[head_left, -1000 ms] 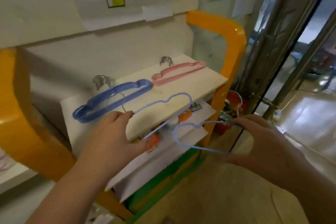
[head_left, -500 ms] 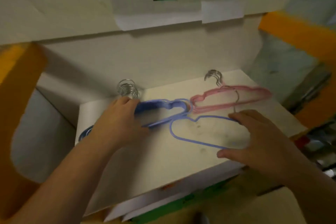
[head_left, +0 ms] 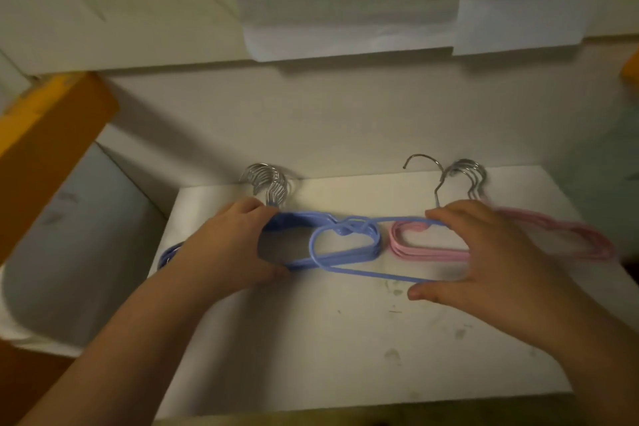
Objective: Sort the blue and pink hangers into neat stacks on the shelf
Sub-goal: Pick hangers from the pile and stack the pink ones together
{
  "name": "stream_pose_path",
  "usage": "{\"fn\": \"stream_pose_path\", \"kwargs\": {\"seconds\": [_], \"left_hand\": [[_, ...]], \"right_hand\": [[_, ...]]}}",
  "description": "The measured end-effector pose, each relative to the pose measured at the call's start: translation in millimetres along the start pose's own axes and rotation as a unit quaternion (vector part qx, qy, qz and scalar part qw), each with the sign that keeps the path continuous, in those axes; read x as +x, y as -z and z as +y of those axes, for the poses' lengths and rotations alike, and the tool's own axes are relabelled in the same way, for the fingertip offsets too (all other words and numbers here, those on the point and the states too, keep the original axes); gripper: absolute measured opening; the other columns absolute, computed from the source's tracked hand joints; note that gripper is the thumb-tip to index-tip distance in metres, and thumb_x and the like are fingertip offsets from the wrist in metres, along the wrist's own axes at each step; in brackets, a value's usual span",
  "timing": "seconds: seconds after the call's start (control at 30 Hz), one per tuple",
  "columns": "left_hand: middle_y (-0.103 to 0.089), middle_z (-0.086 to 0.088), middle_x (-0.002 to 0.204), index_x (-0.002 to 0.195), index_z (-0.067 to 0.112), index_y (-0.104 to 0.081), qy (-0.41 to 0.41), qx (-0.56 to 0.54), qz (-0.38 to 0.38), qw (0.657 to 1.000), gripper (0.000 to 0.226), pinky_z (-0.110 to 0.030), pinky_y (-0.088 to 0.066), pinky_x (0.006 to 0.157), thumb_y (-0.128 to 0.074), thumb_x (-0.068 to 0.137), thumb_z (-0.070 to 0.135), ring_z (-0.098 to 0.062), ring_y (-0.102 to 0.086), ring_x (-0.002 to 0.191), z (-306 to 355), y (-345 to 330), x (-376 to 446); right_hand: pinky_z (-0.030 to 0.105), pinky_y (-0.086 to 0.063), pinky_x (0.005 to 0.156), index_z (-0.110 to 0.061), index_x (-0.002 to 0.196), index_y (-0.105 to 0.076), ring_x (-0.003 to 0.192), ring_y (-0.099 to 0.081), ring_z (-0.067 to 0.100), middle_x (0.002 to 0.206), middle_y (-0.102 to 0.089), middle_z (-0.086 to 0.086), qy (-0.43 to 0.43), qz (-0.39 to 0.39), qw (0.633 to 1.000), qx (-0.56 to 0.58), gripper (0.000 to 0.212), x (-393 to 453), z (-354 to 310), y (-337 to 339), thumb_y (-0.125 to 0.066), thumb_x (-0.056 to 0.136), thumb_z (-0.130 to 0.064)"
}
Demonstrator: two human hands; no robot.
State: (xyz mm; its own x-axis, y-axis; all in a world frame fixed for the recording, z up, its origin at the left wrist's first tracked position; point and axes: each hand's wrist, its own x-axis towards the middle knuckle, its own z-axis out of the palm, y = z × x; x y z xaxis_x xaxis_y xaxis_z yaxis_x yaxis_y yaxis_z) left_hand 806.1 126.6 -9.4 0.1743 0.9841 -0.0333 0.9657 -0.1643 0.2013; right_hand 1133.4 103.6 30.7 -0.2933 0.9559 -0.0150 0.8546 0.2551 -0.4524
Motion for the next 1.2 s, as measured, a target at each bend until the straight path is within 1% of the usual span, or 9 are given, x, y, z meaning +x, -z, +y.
{"fn": "stream_pose_path", "kwargs": {"seconds": [0.13, 0.23, 0.33, 0.57, 0.8, 0.9, 1.0, 1.1, 1.2], "left_hand": [[-0.053, 0.010, 0.113, 0.128, 0.032, -0.053, 0.000, 0.002, -0.003, 1.000, 0.087, -0.035, -0.049, 0.090, -0.068, 0.052, 0.073, -0.017, -0.054, 0.105, -1.1, 0.5, 0.2], [-0.051, 0.008, 0.121, 0.135, 0.032, -0.047, -0.008, 0.023, -0.013, 1.000, 0.090, -0.036, -0.047, 0.094, -0.071, 0.057, 0.070, -0.018, -0.052, 0.111, -2.0, -0.6, -0.8], [-0.047, 0.008, 0.127, 0.140, 0.031, -0.041, -0.012, 0.028, -0.025, 0.999, 0.092, -0.036, -0.045, 0.097, -0.072, 0.061, 0.066, -0.018, -0.050, 0.115, -3.4, -0.9, -1.5], [-0.047, 0.009, 0.124, 0.140, 0.033, -0.040, -0.035, 0.061, -0.027, 0.997, 0.091, -0.035, -0.047, 0.093, -0.070, 0.061, 0.069, -0.018, -0.050, 0.112, -5.6, 2.7, 3.1], [-0.044, 0.008, 0.133, 0.150, 0.041, -0.014, -0.037, 0.069, -0.044, 0.996, 0.100, -0.031, -0.043, 0.097, -0.071, 0.069, 0.052, -0.019, -0.049, 0.119, -17.0, -1.7, -7.0], [-0.046, 0.010, 0.132, 0.149, 0.043, -0.015, -0.038, 0.067, -0.039, 0.996, 0.096, -0.033, -0.047, 0.093, -0.069, 0.070, 0.053, -0.019, -0.052, 0.115, -17.7, -0.6, -7.0], [-0.047, 0.012, 0.130, 0.148, 0.044, -0.017, -0.037, 0.063, -0.037, 0.997, 0.095, -0.032, -0.048, 0.090, -0.069, 0.068, 0.053, -0.017, -0.053, 0.114, -19.7, 1.4, -5.7], [-0.047, 0.010, 0.132, 0.148, 0.041, -0.017, -0.037, 0.047, -0.029, 0.998, 0.099, -0.031, -0.045, 0.094, -0.070, 0.066, 0.055, -0.018, -0.050, 0.117, -20.2, -0.4, -8.6], [-0.038, 0.008, 0.144, 0.151, 0.036, -0.014, -0.026, 0.030, 0.005, 0.999, 0.112, -0.030, -0.039, 0.103, -0.076, 0.061, 0.058, -0.018, -0.043, 0.127, -23.1, -0.9, -19.8]], "right_hand": [[0.018, -0.033, 0.088, -0.040, 0.130, -0.046, 0.107, -0.040, -0.007, 0.119, -0.038, -0.032, 0.018, -0.009, 1.000, -0.006, 0.093, 4.3, 4.7, -1.5, -0.078, 0.048, -0.072], [0.022, -0.039, 0.094, -0.040, 0.130, -0.048, 0.112, -0.045, -0.003, 0.120, -0.041, -0.030, 0.030, -0.016, 0.999, -0.002, 0.094, 6.5, 7.3, -5.0, -0.077, 0.047, -0.073], [0.023, -0.041, 0.093, -0.043, 0.125, -0.049, 0.109, -0.046, -0.003, 0.116, -0.042, -0.031, 0.043, -0.017, 0.999, 0.000, 0.090, 7.1, 6.6, -5.6, -0.078, 0.046, -0.073], [0.018, -0.036, 0.085, -0.067, 0.103, -0.036, 0.104, -0.045, -0.007, 0.114, -0.039, -0.039, 0.054, -0.029, 0.998, 0.000, 0.074, 3.0, 1.9, -2.4, -0.076, 0.042, -0.075], [0.020, -0.037, 0.089, -0.051, 0.116, -0.045, 0.106, -0.046, -0.005, 0.113, -0.043, -0.032, 0.051, -0.032, 0.998, -0.024, 0.082, 5.2, -6.7, 0.4, -0.080, 0.044, -0.071], [0.021, -0.039, 0.092, -0.041, 0.125, -0.051, 0.109, -0.047, -0.003, 0.117, -0.044, -0.029, 0.046, -0.033, 0.998, -0.036, 0.091, 7.6, -10.1, -0.2, -0.080, 0.044, -0.071], [0.020, -0.038, 0.092, -0.038, 0.129, -0.049, 0.111, -0.045, -0.004, 0.119, -0.043, -0.029, 0.042, -0.041, 0.997, -0.040, 0.095, 9.3, -15.5, -2.5, -0.080, 0.045, -0.071], [0.018, -0.035, 0.087, -0.039, 0.131, -0.046, 0.112, -0.044, -0.004, 0.121, -0.041, -0.029, 0.037, -0.049, 0.997, -0.045, 0.096, 13.7, -22.2, -3.8, -0.079, 0.048, -0.071], [0.023, -0.039, 0.091, -0.037, 0.135, -0.043, 0.113, -0.045, 0.000, 0.123, -0.042, -0.026, 0.033, -0.046, 0.997, -0.055, 0.099, 23.3, -29.5, -5.8, -0.078, 0.049, -0.072]]}}
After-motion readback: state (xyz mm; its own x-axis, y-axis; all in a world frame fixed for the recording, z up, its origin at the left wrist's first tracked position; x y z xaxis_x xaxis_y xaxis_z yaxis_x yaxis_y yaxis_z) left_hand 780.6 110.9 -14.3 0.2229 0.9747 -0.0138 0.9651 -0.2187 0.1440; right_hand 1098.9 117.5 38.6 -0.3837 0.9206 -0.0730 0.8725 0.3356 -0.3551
